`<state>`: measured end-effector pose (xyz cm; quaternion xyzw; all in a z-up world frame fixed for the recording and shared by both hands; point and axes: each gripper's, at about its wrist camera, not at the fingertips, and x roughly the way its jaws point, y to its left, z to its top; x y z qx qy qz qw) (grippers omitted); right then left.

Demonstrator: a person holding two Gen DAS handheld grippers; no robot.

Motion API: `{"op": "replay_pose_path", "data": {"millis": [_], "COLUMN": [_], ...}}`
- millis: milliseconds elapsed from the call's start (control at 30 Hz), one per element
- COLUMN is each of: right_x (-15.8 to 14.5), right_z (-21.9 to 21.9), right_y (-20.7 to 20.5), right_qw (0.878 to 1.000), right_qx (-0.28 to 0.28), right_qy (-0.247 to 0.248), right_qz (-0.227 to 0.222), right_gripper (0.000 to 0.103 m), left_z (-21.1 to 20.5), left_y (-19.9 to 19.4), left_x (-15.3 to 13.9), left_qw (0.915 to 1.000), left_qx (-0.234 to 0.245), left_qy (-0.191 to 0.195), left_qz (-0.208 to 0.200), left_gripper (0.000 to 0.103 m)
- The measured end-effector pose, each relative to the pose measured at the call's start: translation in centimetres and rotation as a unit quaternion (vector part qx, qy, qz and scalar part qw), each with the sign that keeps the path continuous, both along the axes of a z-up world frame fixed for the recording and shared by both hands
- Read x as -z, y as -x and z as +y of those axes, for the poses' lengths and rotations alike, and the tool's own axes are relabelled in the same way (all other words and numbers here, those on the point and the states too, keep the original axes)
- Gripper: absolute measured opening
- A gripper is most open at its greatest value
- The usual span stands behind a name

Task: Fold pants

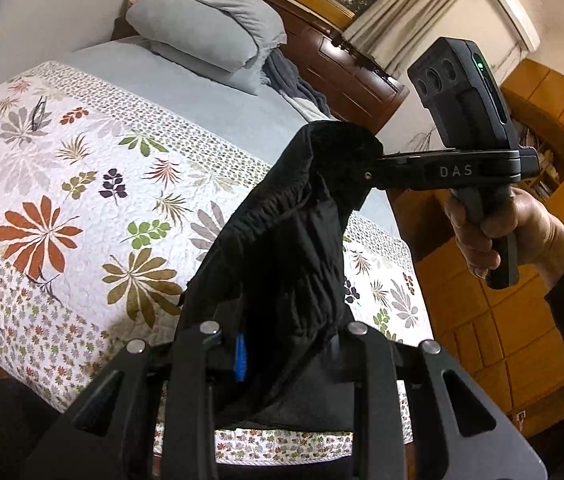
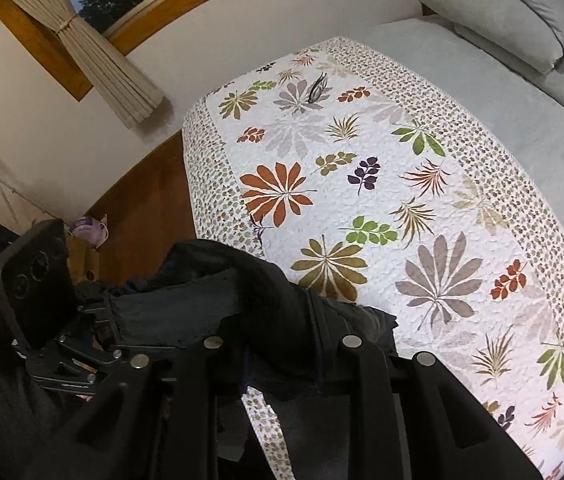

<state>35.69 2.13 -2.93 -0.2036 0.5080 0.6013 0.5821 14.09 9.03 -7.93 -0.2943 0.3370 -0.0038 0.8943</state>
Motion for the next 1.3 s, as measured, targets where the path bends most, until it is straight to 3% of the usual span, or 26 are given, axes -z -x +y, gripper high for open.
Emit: {"op": "replay_pose_path", "data": {"millis": [1033,1300], "right_x": [2.3,3.5], "right_z": [-8.6,-11.4], "right_y": [-2.0,-2.4], "right_qw": [0.997,0.997], "right_qx": [-0.031,-0.023], "right_qy": [-0.004,0.001], "right_qz": [-0.076,-0.078], "right_gripper": [0.023,0.023], "left_z": [-9.1,-11.6], "left_y": [-4.4,-5.4], "left_x": [1.4,2.4], "left_qw": [0.9965,0.9944], "left_qx": [0.072,0.091], "left_qy": [-0.038,-0.044], "left_qz": [0.020,0.030], "left_gripper": [0.024,0.024]}}
